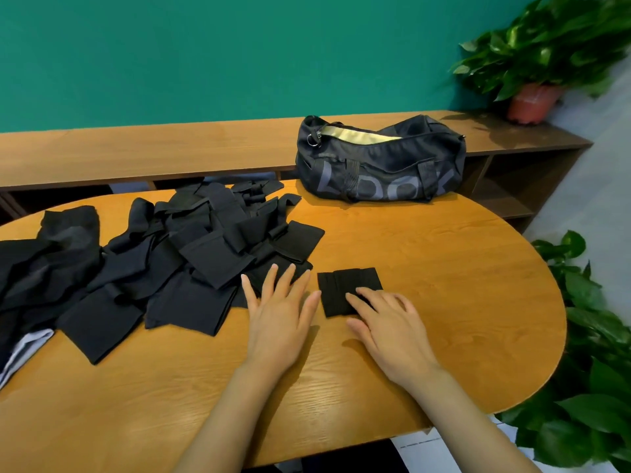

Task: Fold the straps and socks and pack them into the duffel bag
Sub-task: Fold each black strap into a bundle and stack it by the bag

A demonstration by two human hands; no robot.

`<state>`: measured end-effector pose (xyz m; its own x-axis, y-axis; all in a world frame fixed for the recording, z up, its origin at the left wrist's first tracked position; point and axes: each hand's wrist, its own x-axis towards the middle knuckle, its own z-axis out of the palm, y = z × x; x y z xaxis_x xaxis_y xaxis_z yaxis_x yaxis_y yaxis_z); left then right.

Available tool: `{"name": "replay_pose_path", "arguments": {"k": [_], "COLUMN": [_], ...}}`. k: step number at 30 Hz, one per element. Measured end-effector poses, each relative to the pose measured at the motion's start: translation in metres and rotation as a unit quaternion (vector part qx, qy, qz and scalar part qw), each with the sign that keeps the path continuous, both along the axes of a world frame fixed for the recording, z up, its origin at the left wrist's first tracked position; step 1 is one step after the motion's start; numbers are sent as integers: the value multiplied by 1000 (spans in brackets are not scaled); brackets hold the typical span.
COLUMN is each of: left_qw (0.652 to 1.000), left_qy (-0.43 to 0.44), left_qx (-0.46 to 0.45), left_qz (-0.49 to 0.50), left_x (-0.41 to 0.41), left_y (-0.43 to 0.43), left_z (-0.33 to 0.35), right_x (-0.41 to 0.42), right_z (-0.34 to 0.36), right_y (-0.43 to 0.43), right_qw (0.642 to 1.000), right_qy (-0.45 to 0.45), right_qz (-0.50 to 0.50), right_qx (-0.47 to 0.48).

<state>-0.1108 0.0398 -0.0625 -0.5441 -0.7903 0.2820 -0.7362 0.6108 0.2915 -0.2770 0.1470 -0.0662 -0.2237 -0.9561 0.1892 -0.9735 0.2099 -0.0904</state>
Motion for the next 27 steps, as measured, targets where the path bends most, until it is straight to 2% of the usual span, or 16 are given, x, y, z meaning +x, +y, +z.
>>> {"name": "replay_pose_path", "arguments": {"k": [7, 11, 20, 24, 27], "left_qw": [998, 998, 998, 998, 998], "left_qy": [-58, -65, -49, -58, -59], "left_qx": [-19, -17, -26, -18, -16], "left_qz": [2, 9, 14, 18, 20], "left_x": [-13, -14, -12, -11, -11], "left_y": [-38, -45, -46, -43, -41], "left_z": [-9, -23, -28, -25, -23], "right_x": [-98, -146, -182, -160, -124], "right_z": [15, 23, 20, 20, 20], "right_y": [-67, -96, -124, -125, -121], "right_qw": [979, 963, 968, 984, 991], "right_qy": [-47, -76, -122, -97, -93], "right_qz": [-158, -193, -179, -137, -80], "right_qx": [122, 170, 127, 59, 48]}}
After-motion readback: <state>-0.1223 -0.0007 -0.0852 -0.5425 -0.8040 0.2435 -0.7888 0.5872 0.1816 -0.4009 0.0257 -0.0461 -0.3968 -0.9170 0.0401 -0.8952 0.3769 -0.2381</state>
